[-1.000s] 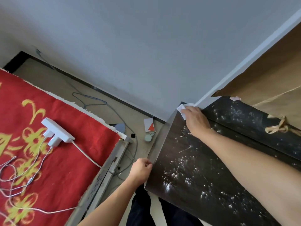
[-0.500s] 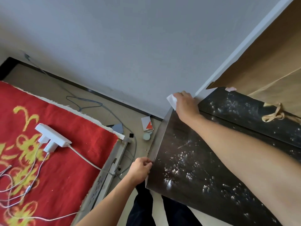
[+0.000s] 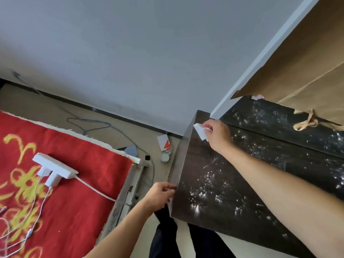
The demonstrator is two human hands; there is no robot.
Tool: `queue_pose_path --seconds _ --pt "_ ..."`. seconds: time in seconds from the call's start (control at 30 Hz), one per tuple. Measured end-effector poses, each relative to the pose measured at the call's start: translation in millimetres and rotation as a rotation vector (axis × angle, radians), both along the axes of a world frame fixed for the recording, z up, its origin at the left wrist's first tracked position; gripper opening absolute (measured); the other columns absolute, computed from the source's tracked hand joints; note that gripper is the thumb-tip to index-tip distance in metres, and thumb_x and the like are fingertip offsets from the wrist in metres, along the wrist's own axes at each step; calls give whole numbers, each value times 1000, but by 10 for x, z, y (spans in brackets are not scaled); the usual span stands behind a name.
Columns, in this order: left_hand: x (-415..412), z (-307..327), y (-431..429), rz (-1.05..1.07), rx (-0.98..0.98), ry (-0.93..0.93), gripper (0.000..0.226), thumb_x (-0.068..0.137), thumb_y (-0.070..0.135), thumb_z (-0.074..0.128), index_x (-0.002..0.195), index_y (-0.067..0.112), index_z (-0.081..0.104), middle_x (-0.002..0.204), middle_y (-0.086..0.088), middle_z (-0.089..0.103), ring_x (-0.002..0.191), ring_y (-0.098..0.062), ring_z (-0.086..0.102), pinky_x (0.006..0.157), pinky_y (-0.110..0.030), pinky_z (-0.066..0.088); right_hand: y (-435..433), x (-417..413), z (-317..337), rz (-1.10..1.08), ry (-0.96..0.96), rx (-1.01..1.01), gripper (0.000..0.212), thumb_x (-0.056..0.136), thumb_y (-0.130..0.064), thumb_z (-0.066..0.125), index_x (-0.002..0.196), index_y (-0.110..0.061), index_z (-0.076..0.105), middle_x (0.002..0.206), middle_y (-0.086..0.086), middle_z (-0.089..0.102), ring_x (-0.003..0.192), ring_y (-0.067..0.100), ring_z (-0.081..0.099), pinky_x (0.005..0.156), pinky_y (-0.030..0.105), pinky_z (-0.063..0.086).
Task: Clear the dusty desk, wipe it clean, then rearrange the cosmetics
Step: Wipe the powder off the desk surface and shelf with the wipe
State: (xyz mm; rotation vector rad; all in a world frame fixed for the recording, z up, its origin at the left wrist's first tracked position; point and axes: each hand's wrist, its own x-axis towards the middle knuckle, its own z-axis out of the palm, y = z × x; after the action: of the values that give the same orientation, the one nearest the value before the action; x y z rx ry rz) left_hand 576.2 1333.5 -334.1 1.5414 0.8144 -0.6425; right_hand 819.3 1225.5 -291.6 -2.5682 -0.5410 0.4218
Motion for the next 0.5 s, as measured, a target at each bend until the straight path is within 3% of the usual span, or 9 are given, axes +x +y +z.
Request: queue_pose_path --seconds 0.1,0.2,0.33,0.4,0.5 --pt "78 -32 72 -74 17 30 17 93 13 54 103 12 69 72 3 61 64 -10 56 50 -16 43 15 -59 -163 -36 -1 -42 17 89 -11 55 97 -18 68 98 6 60 88 23 57 70 26 40" --pt "160 -44 116 -145 25 65 16 93 15 55 98 10 69 79 -4 66 67 -13 59 54 -21 45 -298 -672 -163 161 101 -4 21 87 -7 55 93 -20 71 93 2 56 83 21 56 69 29 43" --pt "235 43 115 -214 19 96 17 93 11 52 97 3 67 81 -13 63 68 -19 57 51 -22 42 -586 -1001 97 410 329 -170 21 88 -9 56 96 -19 72 87 -6 50 92 22 58 71 24 35" --pt "248 75 101 -237 28 94 19 93 9 50 98 1 67 81 -14 62 68 -20 56 49 -21 41 -468 -696 204 287 252 -104 22 87 -9 54 96 -16 72 88 -4 53 93 24 59 73 26 39" --pt "252 53 85 -241 70 82 19 92 10 50 97 3 68 88 -15 68 69 -17 60 50 -19 44 -187 -109 233 52 -102 -33 29 88 -3 51 108 -14 69 100 10 56 95 26 53 80 33 43"
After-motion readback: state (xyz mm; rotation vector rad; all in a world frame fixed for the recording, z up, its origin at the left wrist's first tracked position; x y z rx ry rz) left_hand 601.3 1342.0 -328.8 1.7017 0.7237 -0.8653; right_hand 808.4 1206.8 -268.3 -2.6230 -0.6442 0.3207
